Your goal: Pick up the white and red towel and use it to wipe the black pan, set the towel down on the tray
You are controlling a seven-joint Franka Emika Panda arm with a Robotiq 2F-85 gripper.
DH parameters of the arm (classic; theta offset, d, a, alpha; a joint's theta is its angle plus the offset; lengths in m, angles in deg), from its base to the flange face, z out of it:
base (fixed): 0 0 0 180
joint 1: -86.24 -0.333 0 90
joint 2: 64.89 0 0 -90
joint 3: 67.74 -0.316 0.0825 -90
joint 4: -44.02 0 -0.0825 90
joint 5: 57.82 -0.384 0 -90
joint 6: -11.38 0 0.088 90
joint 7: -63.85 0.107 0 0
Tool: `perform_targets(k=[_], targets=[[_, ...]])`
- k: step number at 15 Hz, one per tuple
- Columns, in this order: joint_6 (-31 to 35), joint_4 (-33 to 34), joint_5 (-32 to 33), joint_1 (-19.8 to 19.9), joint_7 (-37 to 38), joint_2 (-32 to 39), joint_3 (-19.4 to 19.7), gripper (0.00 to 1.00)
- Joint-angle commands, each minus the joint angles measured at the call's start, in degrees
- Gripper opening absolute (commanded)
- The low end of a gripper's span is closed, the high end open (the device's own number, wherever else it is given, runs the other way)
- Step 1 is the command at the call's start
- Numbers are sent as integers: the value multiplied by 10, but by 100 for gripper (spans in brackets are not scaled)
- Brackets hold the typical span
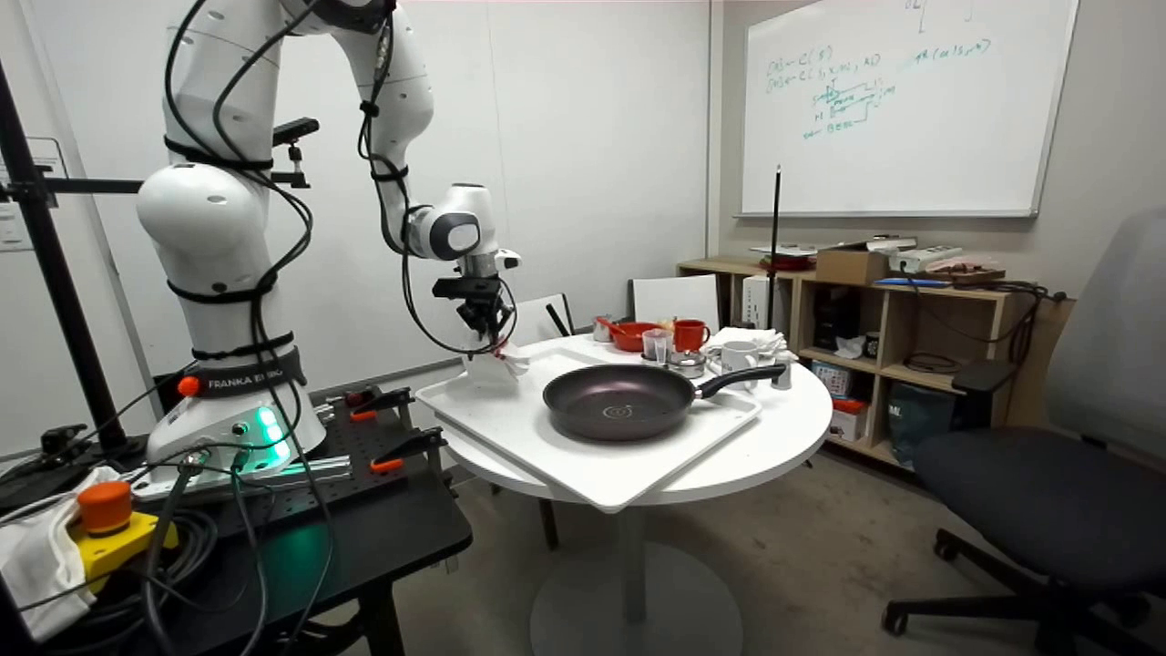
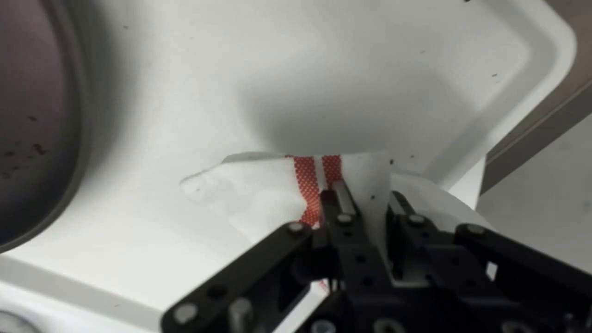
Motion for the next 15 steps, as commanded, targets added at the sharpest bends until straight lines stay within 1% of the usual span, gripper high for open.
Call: perform_targets(k=[1, 3, 4, 5, 6, 8, 10, 13, 15], targets=[[-96, -12, -67, 87, -86, -20, -117, 4], [-146, -10, -106, 123, -117, -32, -159, 4], [-180, 1, -147, 114, -141, -42, -152, 4], [-212, 12, -170, 117, -148, -52, -151, 4], [-248, 25, -197, 113, -155, -66, -139, 4], [-310, 57, -228, 88, -149, -89, -88, 4], [-370, 94, -226, 56, -127, -102, -24, 4], [-459, 162, -210, 11, -121, -87, 71, 4], [-484, 193, -197, -14, -104, -71, 111, 4]])
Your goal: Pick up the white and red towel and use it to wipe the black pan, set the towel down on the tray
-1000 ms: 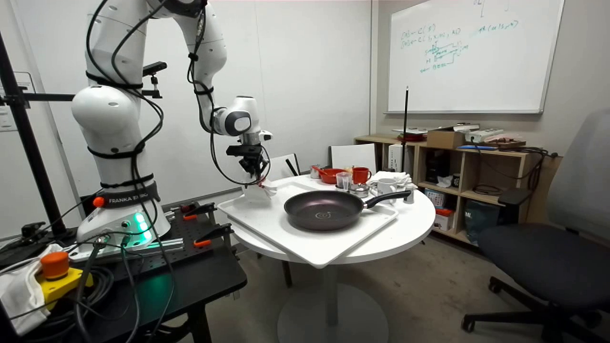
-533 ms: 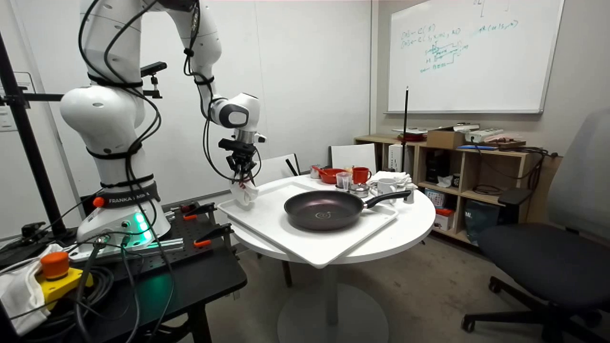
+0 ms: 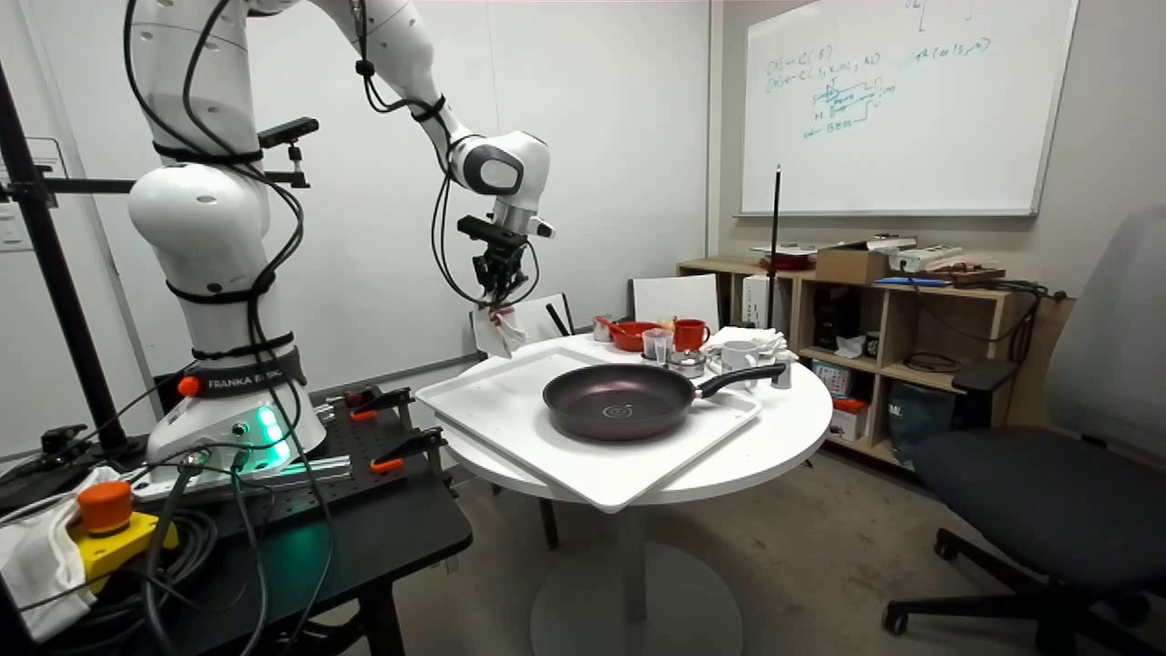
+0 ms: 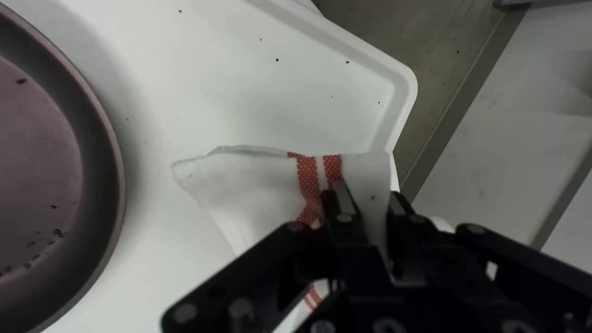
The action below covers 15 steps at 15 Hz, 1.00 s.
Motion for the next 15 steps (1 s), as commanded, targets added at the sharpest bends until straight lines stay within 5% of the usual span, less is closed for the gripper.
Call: perform_targets(k=[1, 7, 15], targets=[[-53, 59, 17, -56, 41, 31, 72, 4], [-160, 134, 49, -104, 90, 99, 103, 4], [-348, 277, 49, -104, 60, 223, 109, 4]])
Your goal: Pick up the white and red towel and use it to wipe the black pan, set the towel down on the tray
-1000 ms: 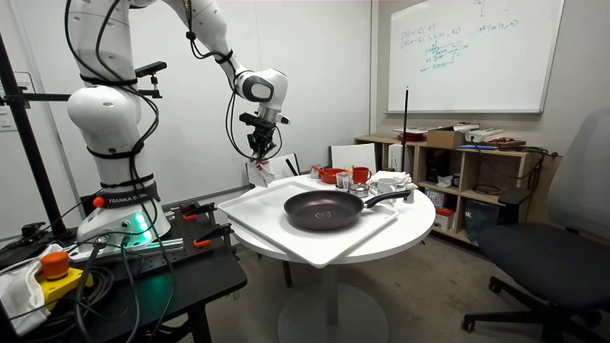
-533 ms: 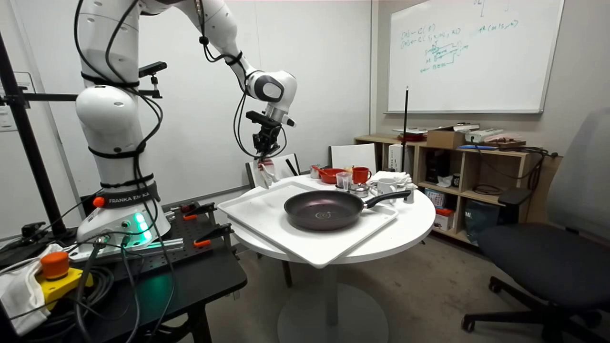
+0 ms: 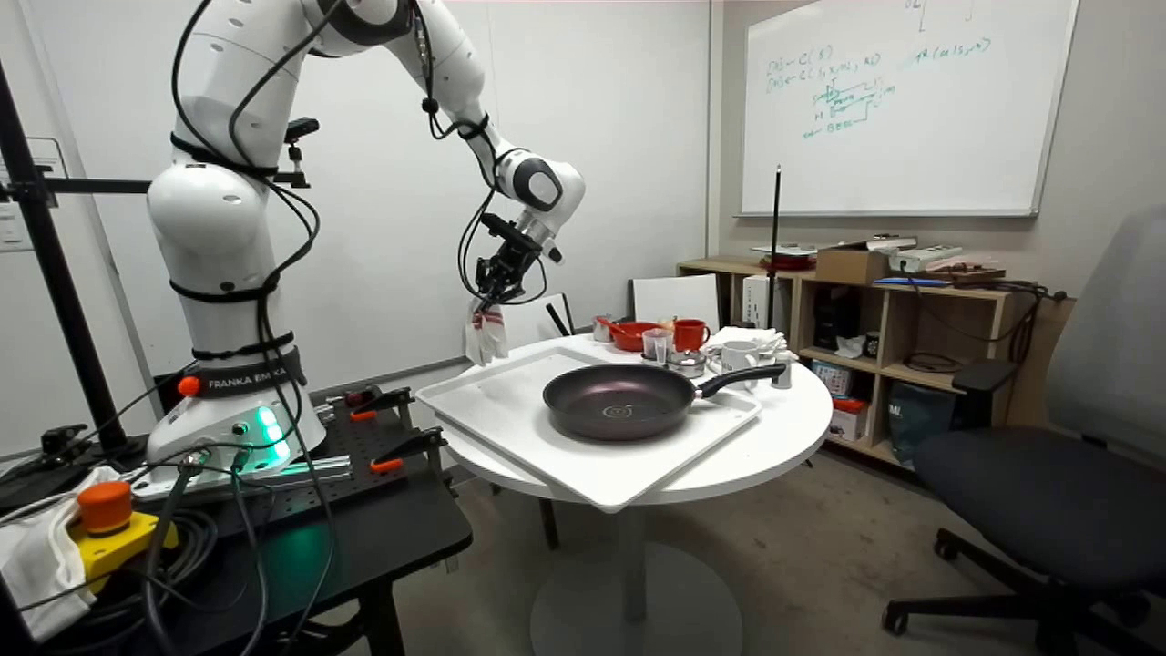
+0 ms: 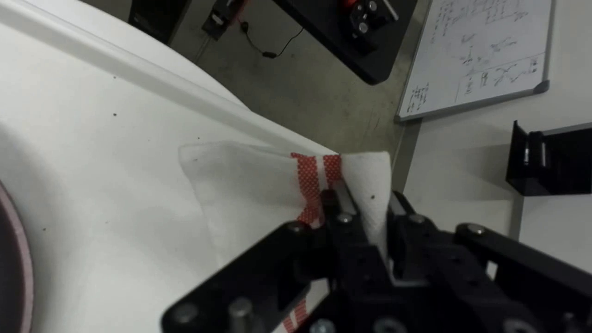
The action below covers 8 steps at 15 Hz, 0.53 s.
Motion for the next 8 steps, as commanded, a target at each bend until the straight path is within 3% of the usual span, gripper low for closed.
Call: perform_targets(k=[1, 8], targets=[[-86, 101, 10, -3, -5, 81, 16, 4], [-166, 249, 32, -2, 7, 224, 33, 4]])
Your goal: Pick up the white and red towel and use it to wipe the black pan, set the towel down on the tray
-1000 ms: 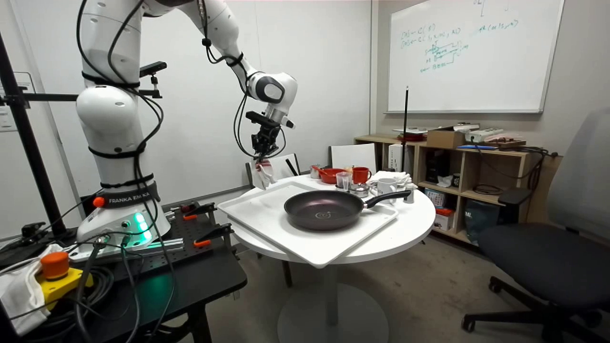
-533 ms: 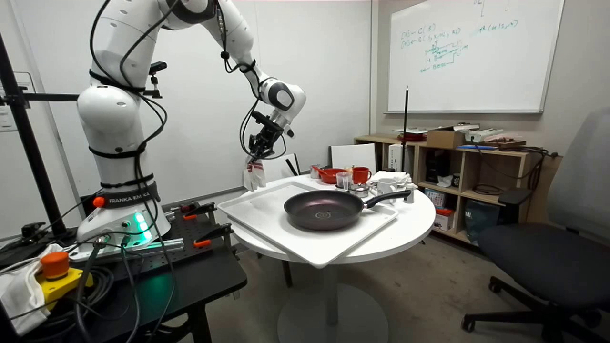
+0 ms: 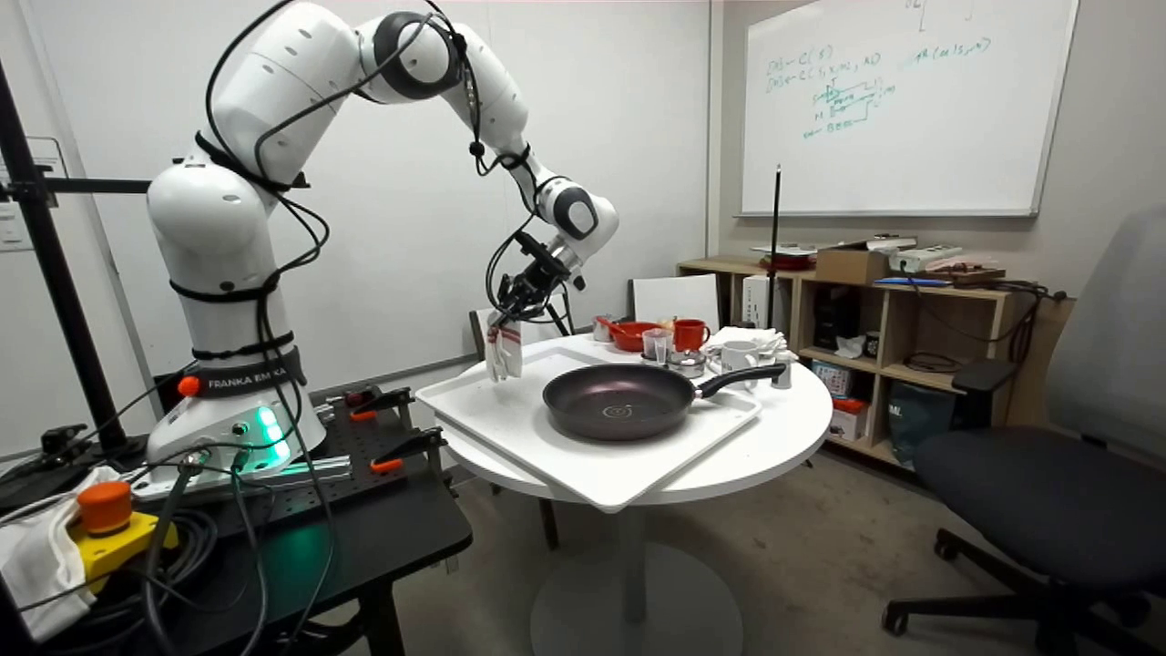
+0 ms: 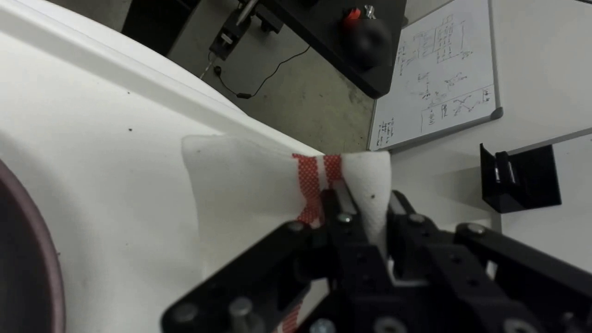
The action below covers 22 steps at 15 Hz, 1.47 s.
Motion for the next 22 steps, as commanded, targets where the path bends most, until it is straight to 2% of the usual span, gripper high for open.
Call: perform_targets(k=[1, 5, 7, 11, 17, 22], targets=[[-49, 100, 23, -6, 12, 84, 6, 4], [-27, 142, 68, -19, 24, 131, 12, 4], [8, 146, 104, -30, 28, 139, 16, 4], [130, 113, 177, -55, 51, 128, 25, 4], [256, 78, 234, -80, 97, 120, 33, 4], [383, 32, 302, -110, 138, 113, 56, 4]])
